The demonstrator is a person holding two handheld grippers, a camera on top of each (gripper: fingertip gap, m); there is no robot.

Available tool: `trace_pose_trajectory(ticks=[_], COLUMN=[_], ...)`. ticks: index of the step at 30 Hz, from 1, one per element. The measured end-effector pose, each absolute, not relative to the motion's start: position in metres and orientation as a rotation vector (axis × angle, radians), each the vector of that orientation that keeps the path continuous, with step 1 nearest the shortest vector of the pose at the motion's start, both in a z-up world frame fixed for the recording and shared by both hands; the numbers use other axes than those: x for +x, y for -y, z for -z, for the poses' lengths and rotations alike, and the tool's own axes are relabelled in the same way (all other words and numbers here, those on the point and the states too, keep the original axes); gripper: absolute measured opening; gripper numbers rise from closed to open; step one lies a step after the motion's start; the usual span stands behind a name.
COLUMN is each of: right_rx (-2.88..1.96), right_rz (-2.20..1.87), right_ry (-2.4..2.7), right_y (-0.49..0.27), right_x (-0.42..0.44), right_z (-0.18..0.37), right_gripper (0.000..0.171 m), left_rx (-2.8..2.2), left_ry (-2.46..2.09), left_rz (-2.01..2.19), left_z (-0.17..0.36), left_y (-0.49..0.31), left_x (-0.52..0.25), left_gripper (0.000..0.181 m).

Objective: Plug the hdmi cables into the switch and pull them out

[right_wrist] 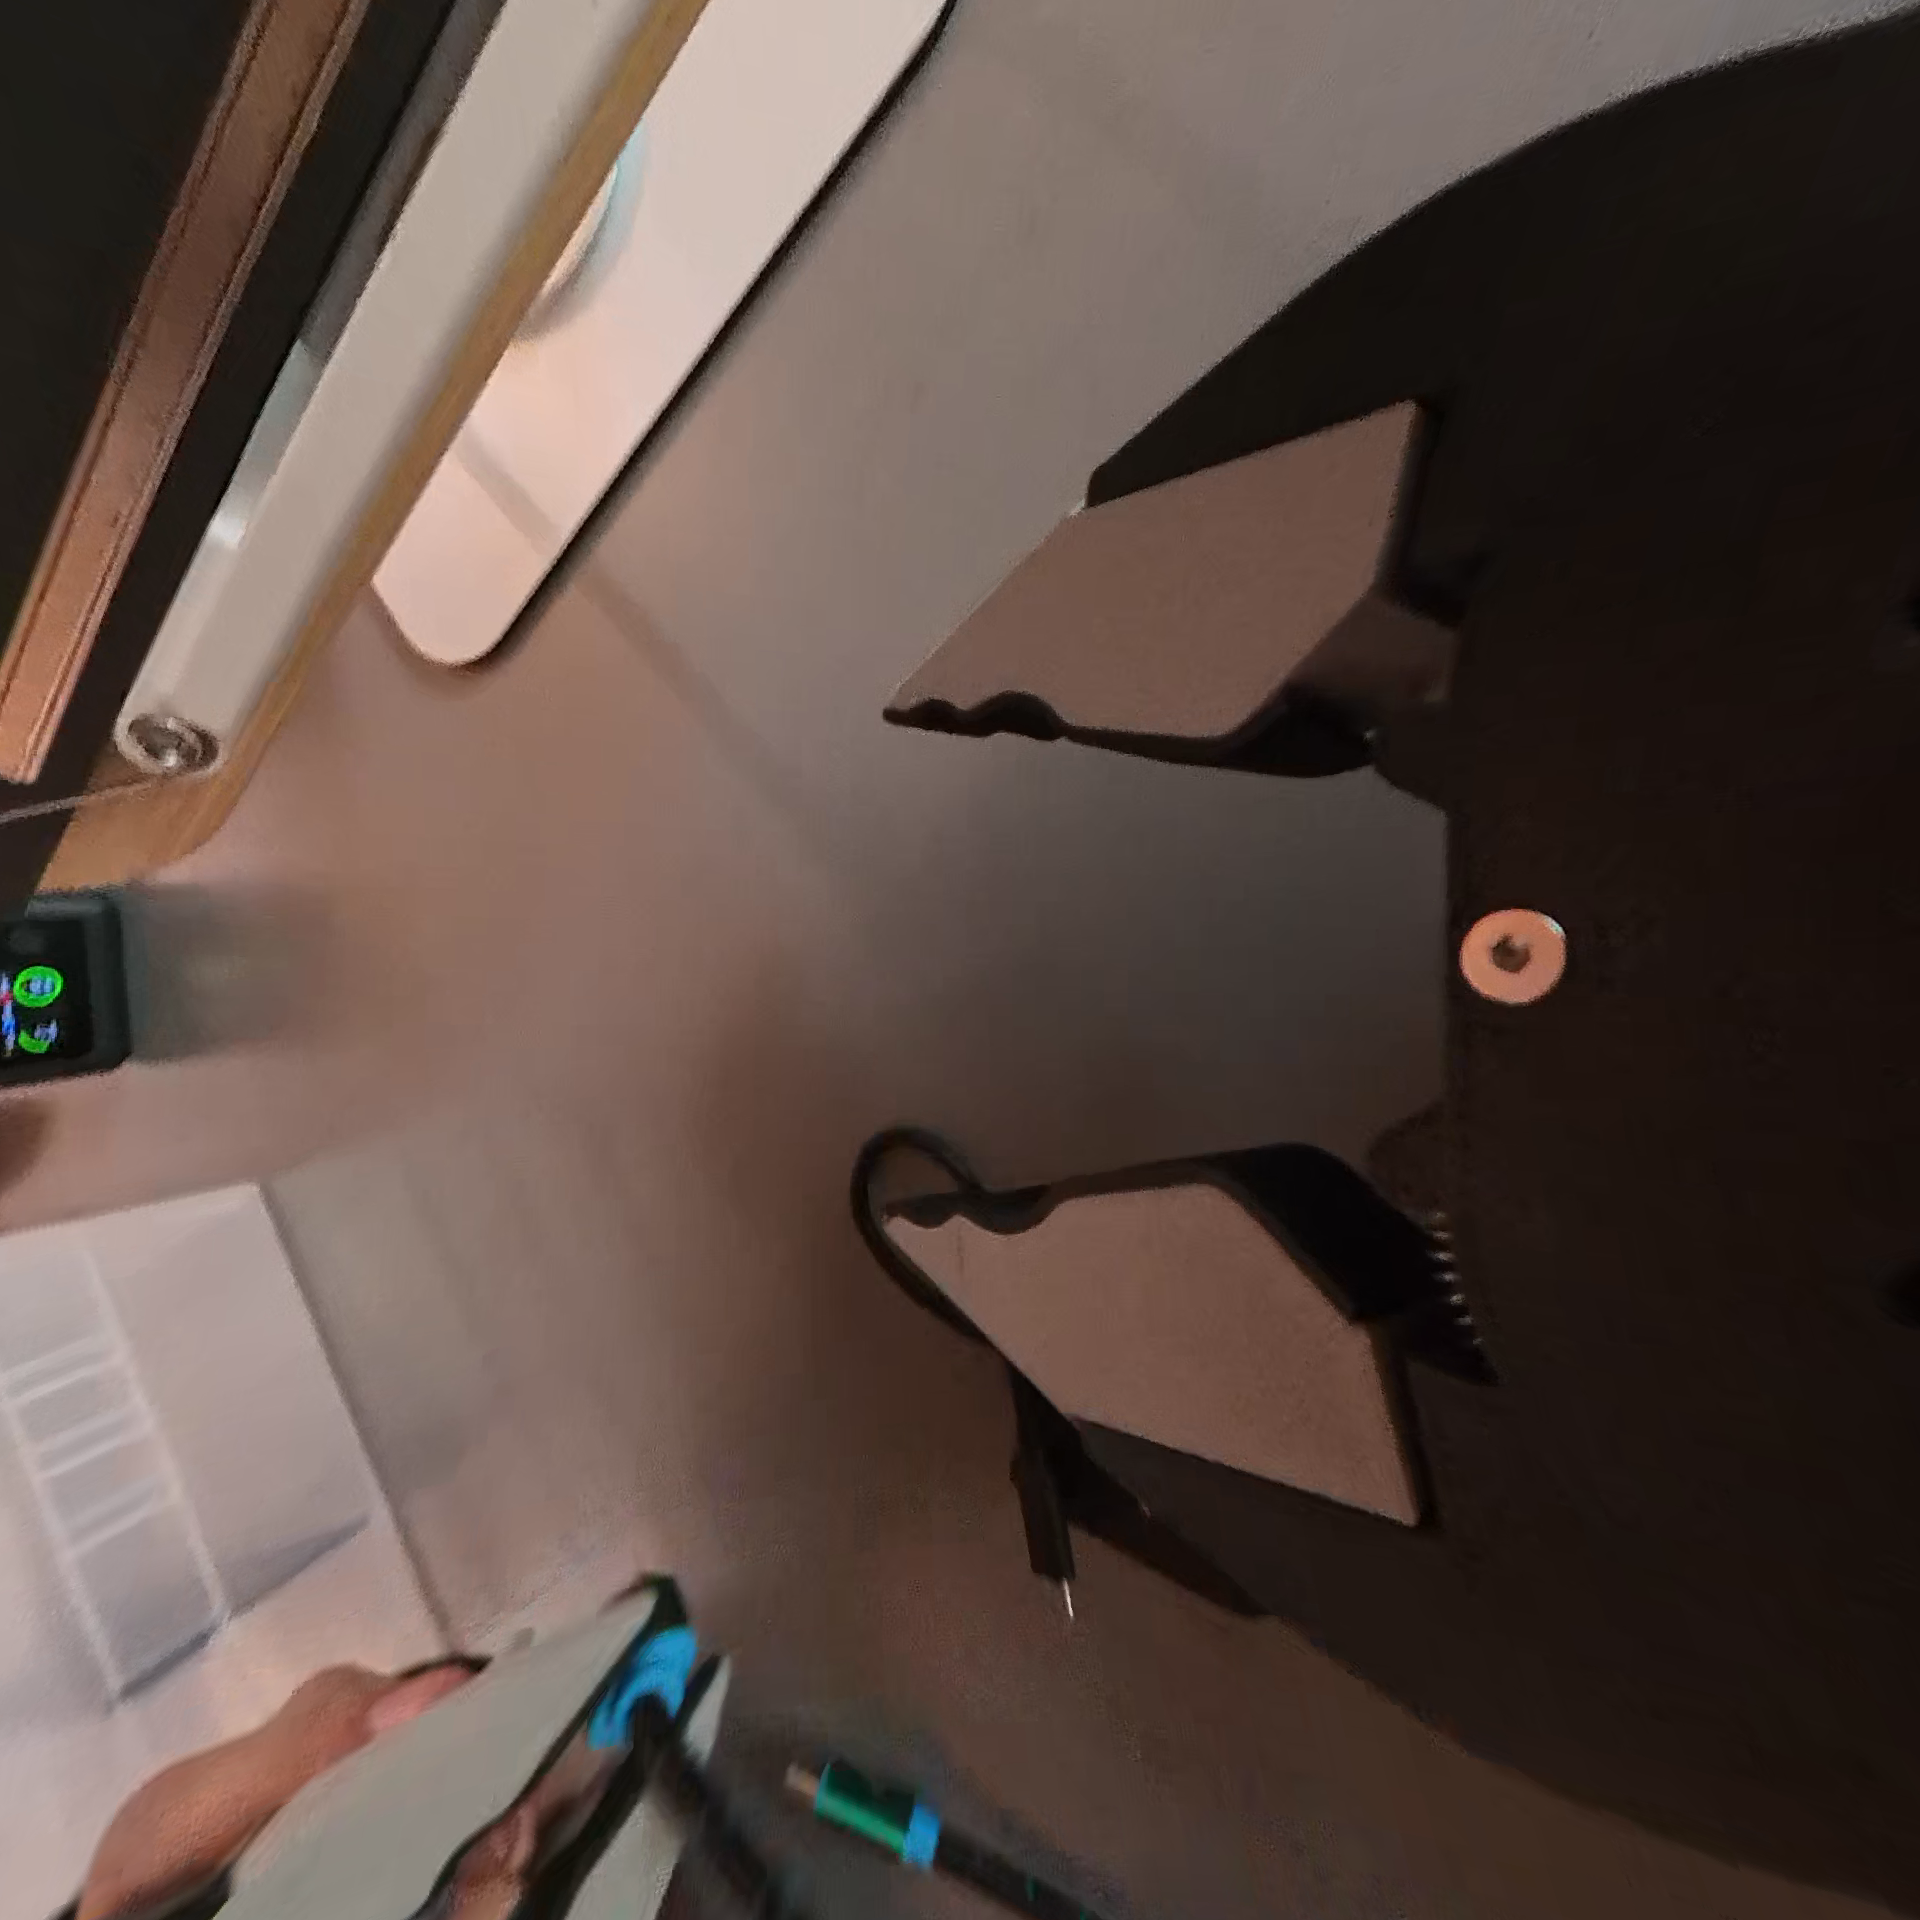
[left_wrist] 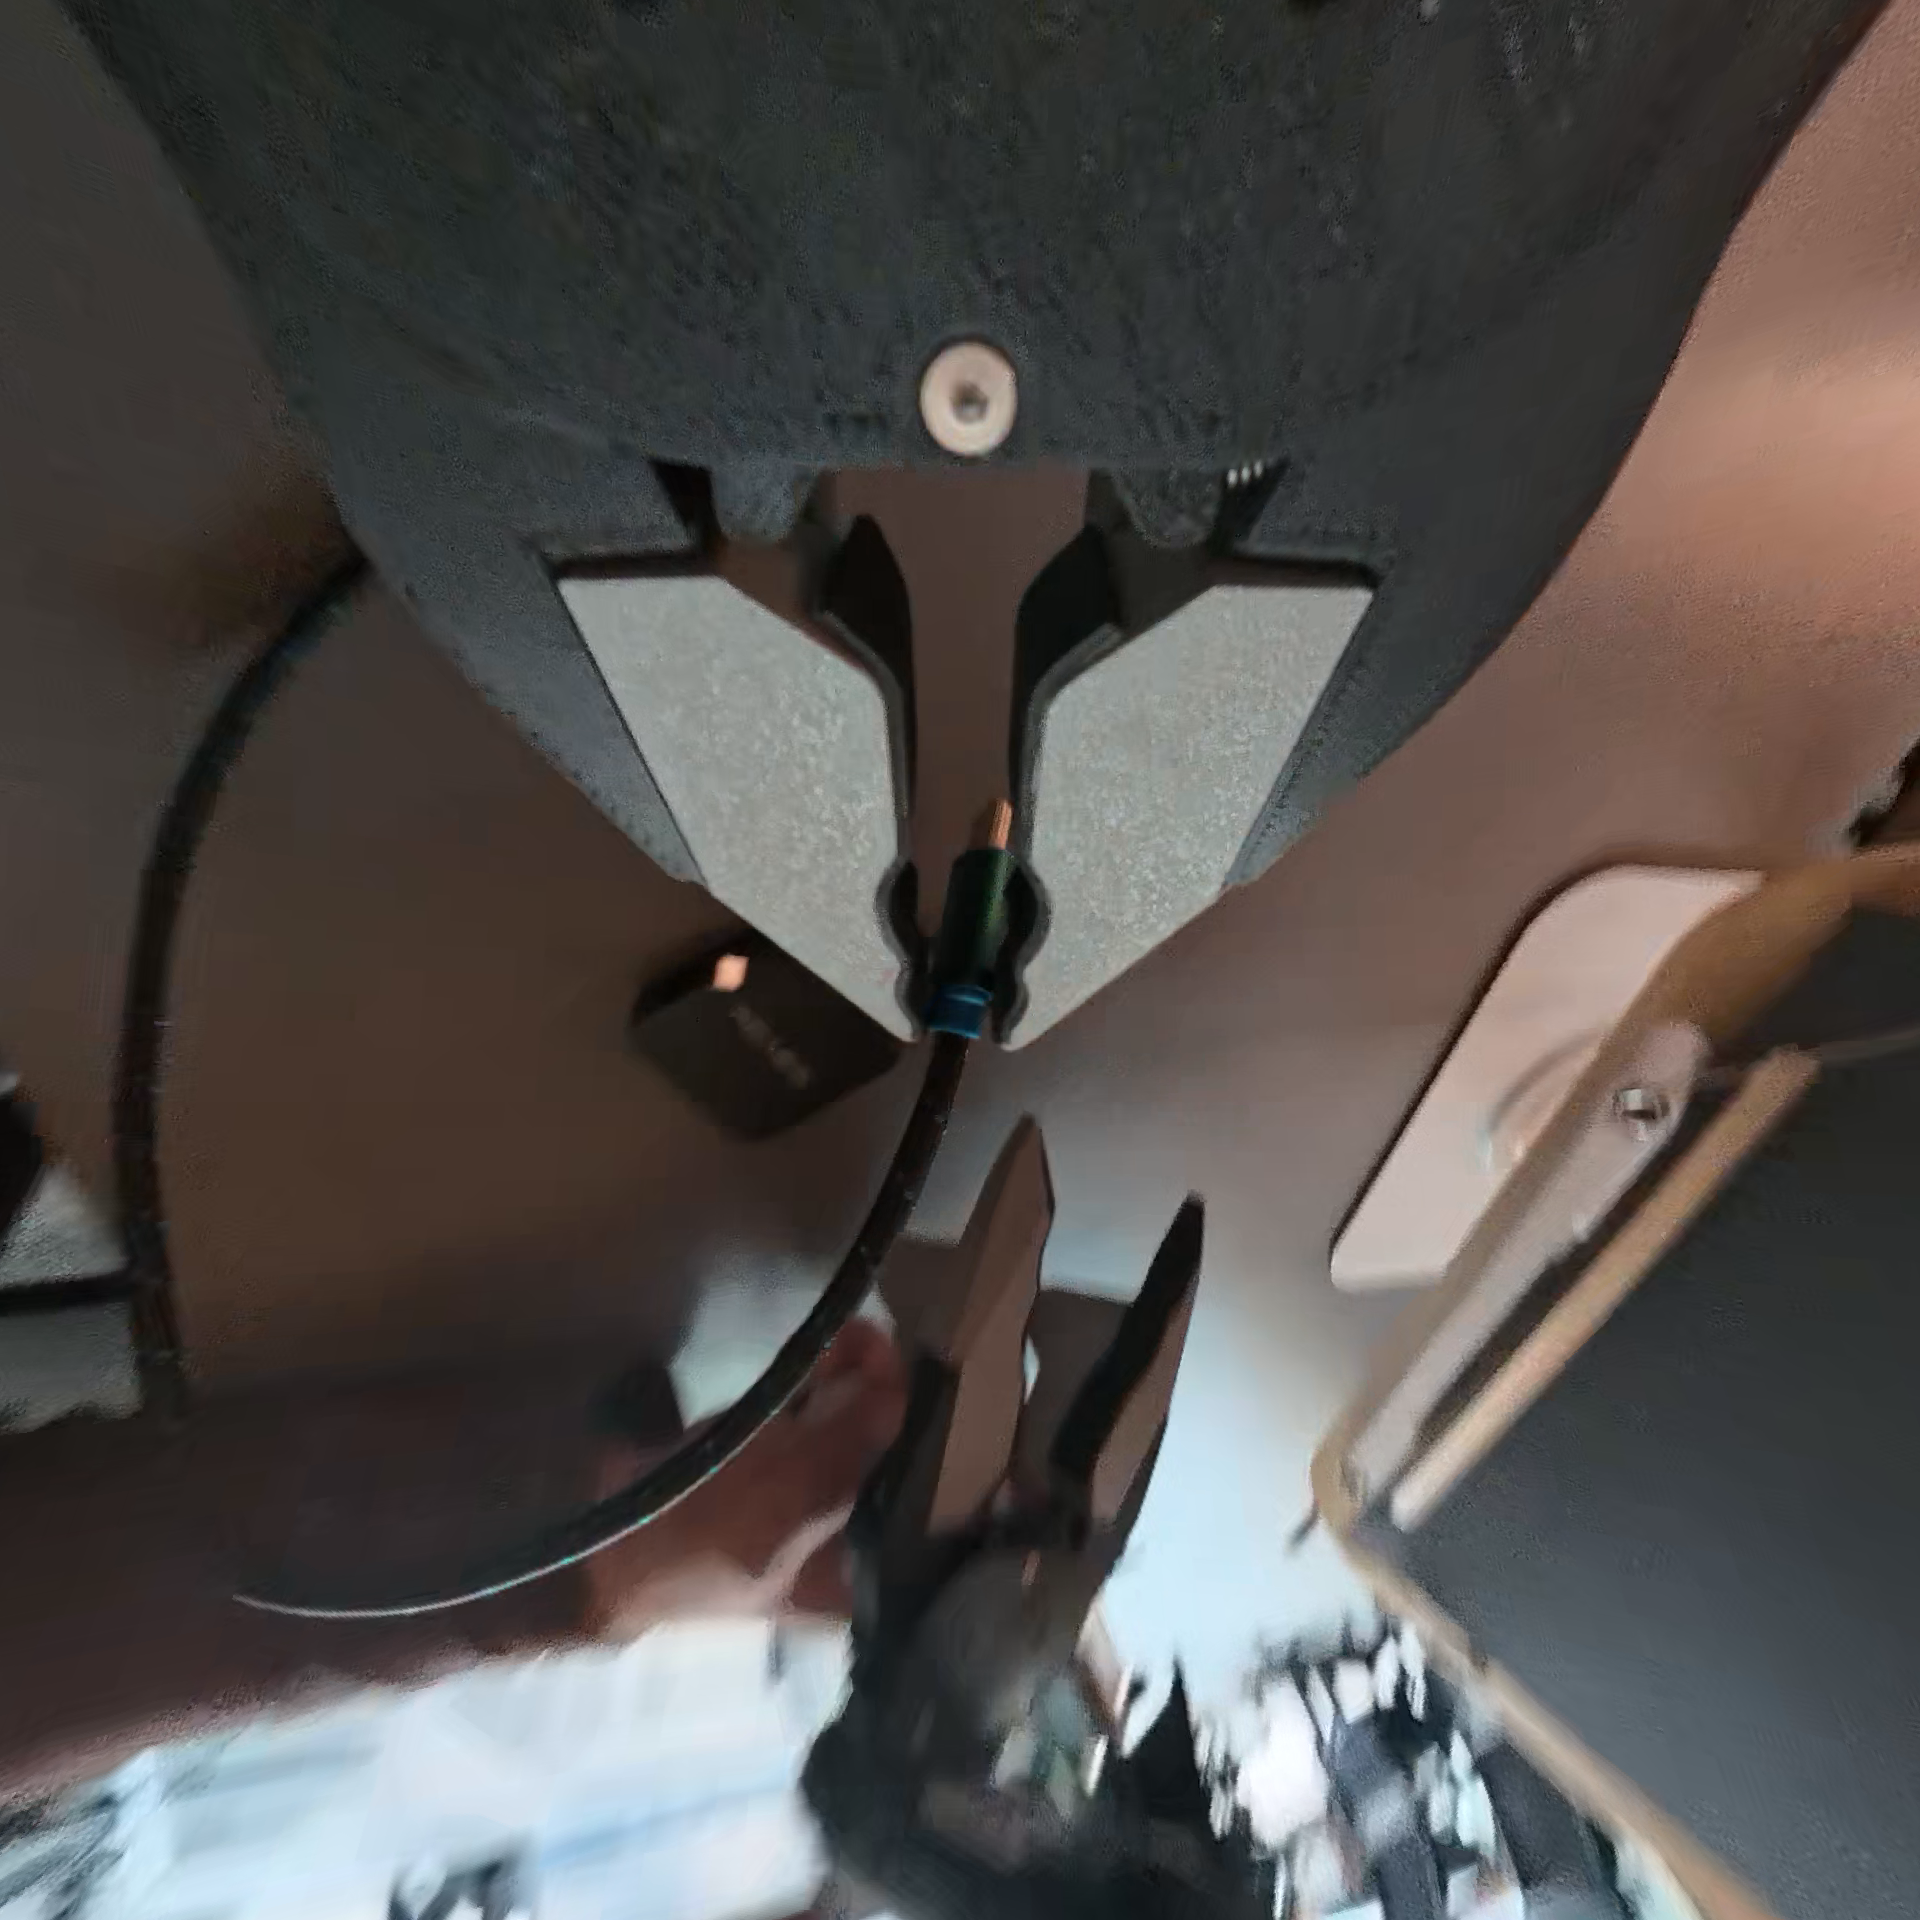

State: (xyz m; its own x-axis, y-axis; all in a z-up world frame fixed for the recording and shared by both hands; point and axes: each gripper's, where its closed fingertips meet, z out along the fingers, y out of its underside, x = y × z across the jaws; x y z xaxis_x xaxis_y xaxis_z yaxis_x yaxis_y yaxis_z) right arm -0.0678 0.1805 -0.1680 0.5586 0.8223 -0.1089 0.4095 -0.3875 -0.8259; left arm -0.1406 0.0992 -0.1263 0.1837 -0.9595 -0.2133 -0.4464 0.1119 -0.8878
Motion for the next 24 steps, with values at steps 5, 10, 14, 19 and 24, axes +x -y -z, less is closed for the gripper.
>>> trace_pose_trajectory(ticks=[5,10,14,19,24], right_rx=[-1.904,-1.936,-1.94,-1.952,-2.023], right_rz=[-0.894,-0.667,-0.566,-0.55,-0.485], right_ry=[1.373,1.614,1.718,1.708,1.58], right_y=[-0.113,-0.084,-0.076,-0.081,-0.113], right_x=[-0.089,-0.093,-0.096,-0.095,-0.077], right_z=[0.166,0.196,0.213,0.212,0.209], right_gripper=[0.101,0.106,0.108,0.099,0.082], left_rx=[-1.42,-1.437,-1.444,-1.442,-1.469], left_ry=[-1.475,-1.678,-1.761,-1.776,-1.726], left_rz=[0.706,0.752,0.747,0.741,0.669], left_z=[0.119,0.146,0.16,0.165,0.172], left_y=[-0.086,-0.06,-0.05,-0.049,-0.061], left_x=[-0.149,-0.146,-0.14,-0.136,-0.127], left_gripper=[0.009,0.009,0.01,0.009,0.01])
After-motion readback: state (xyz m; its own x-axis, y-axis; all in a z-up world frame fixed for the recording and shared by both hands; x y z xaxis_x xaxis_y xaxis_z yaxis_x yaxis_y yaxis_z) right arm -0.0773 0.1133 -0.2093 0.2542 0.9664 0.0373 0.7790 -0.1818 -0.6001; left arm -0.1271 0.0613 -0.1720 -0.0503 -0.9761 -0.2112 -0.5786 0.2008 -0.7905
